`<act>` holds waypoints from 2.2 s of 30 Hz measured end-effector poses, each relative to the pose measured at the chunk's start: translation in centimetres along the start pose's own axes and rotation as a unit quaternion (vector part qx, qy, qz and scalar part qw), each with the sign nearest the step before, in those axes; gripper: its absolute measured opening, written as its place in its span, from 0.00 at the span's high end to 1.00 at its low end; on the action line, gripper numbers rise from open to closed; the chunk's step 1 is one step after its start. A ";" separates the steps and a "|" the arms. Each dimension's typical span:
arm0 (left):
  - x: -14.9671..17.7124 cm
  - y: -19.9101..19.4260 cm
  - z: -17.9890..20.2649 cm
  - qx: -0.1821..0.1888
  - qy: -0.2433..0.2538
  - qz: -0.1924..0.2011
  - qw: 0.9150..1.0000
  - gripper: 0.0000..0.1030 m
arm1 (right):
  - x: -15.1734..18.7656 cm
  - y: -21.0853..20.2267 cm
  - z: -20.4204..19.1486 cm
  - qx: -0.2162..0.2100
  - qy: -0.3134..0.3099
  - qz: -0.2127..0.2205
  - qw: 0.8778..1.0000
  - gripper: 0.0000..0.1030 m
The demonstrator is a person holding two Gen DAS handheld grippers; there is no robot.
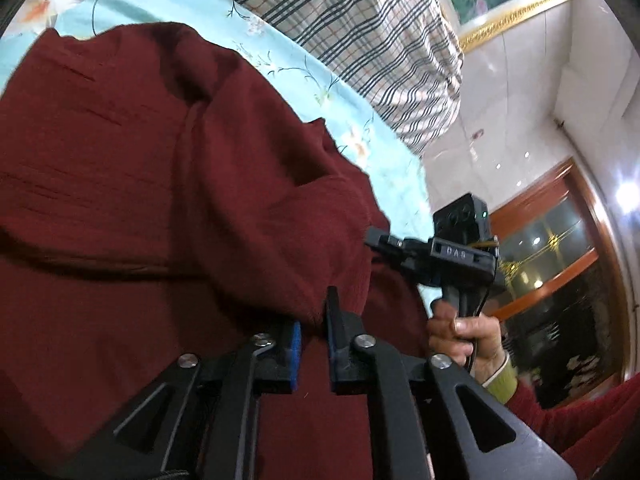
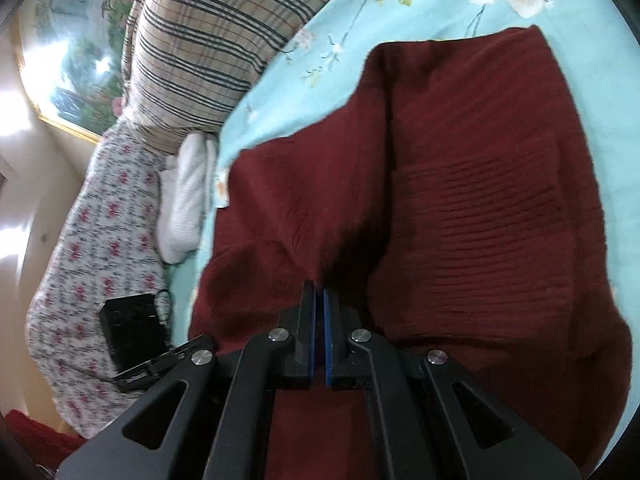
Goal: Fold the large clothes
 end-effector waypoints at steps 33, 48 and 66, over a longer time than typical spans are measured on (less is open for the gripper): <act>-7.4 -2.3 -3.9 -0.044 -0.026 0.085 0.995 0.98 | -3.3 -2.8 -3.0 0.053 -0.096 0.096 0.989 0.97; -2.5 -3.5 -4.9 -0.143 0.005 0.022 0.990 0.97 | -0.9 -3.6 -0.8 0.106 -0.077 0.081 0.988 0.89; -1.3 -0.6 -5.6 -0.120 -0.022 -0.020 0.992 0.99 | 0.3 0.7 1.7 0.135 -0.050 0.028 0.989 0.89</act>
Point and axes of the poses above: each gripper's, at about its wrist camera, not at the fingertips, and y roughly the way its jaws point, z to its right, x to its underside, the point moved 9 cm from there along y, roughly the way its jaws point, and after that the axes turned 6 degrees about y, right-handed, at the moved point
